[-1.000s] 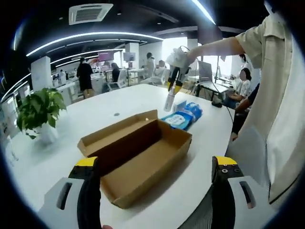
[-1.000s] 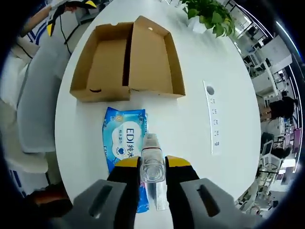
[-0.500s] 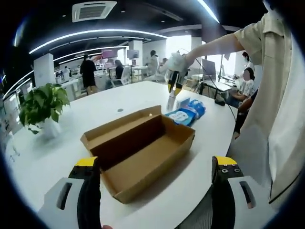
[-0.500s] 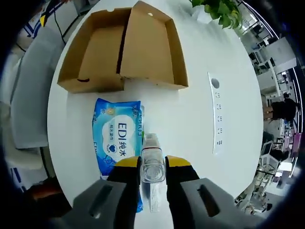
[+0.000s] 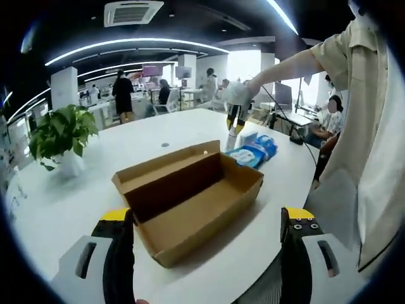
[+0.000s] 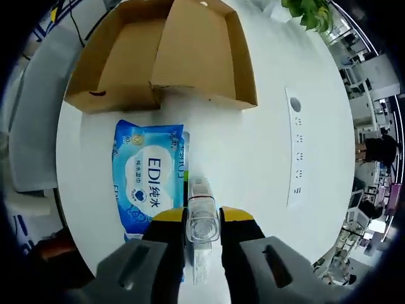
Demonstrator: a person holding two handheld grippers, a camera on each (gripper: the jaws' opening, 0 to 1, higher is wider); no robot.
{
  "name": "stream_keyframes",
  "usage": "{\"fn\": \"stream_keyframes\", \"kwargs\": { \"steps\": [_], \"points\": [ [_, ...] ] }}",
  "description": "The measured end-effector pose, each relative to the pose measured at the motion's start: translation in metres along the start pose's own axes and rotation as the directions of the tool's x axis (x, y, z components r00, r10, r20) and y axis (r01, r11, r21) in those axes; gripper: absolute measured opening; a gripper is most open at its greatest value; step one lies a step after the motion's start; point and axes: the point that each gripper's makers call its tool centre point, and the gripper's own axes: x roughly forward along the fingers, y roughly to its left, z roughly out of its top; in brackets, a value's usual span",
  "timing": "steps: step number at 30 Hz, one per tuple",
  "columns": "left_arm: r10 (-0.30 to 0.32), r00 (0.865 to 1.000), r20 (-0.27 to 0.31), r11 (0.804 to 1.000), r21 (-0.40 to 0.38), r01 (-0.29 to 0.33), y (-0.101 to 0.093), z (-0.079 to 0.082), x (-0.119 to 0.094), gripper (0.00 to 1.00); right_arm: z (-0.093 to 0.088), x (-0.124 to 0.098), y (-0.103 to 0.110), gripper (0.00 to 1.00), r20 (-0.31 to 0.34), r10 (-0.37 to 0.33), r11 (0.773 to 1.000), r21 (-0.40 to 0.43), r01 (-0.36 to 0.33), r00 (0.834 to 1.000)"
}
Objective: Operate the shoe box by opening the lid, removing the specified soft item, and placing it in the target area until the item is outside and the box remains undamaged.
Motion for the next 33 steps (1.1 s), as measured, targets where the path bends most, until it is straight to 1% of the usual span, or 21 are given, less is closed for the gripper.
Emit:
{"fn": "stream_keyframes", "kwargs": {
  "steps": [4,7,9,12,20,23,25,27,30,33],
  "points": [
    [0.004,1.000,-0.001,1.000,-0.009,-0.004,0.001,-0.002,-0.001,0.98,-0.002,0.005,-0.001,0.17,-0.015,0.008,1.000,-0.014,-0.008,1.000],
    [0.005,1.000,-0.003,1.000,-0.016,-0.005,0.000,-0.005,-0.001,0.98,0.001,0.004,-0.003,0.17,0.001,0.013,1.000,-0.004,-0.013,1.000],
    [0.006,1.000,-0.008,1.000,-0.019,-0.006,0.001,-0.007,-0.001,0.98,0.000,0.005,-0.003,0.18,-0.001,0.016,1.000,-0.001,-0.016,1.000],
    [0.007,1.000,-0.008,1.000,-0.022,-0.007,0.000,-0.008,-0.001,0.97,0.001,0.005,-0.005,0.18,0.007,0.008,1.000,-0.029,-0.007,1.000],
    [0.023,1.000,-0.003,0.999,-0.041,-0.023,0.005,-0.007,0.000,0.96,0.000,0.002,-0.011,0.19,0.018,-0.010,0.999,-0.040,0.011,1.000],
    [0.036,0.999,-0.010,0.998,-0.046,-0.037,0.007,-0.008,0.001,0.95,0.000,0.000,-0.010,0.21,0.022,-0.016,0.999,-0.042,0.017,1.000],
    [0.044,0.999,-0.013,0.998,-0.047,-0.045,0.009,-0.009,0.001,0.94,0.001,-0.001,-0.011,0.25,0.028,-0.029,0.998,-0.048,0.031,0.999],
    [0.062,0.998,-0.024,0.997,-0.053,-0.063,0.013,-0.011,0.001,0.91,0.003,-0.004,-0.014,0.28,0.042,-0.042,0.998,-0.040,0.044,0.998],
    [0.102,0.994,-0.049,0.993,-0.055,-0.105,0.022,-0.017,0.001,0.85,0.008,-0.009,-0.015,0.28,0.071,-0.068,0.997,-0.035,0.070,0.995],
    [0.129,0.990,-0.051,0.990,-0.049,-0.131,0.028,-0.019,0.000,0.81,0.023,-0.017,-0.012,0.31,0.136,-0.086,0.996,0.020,0.084,0.987]
  ]
}}
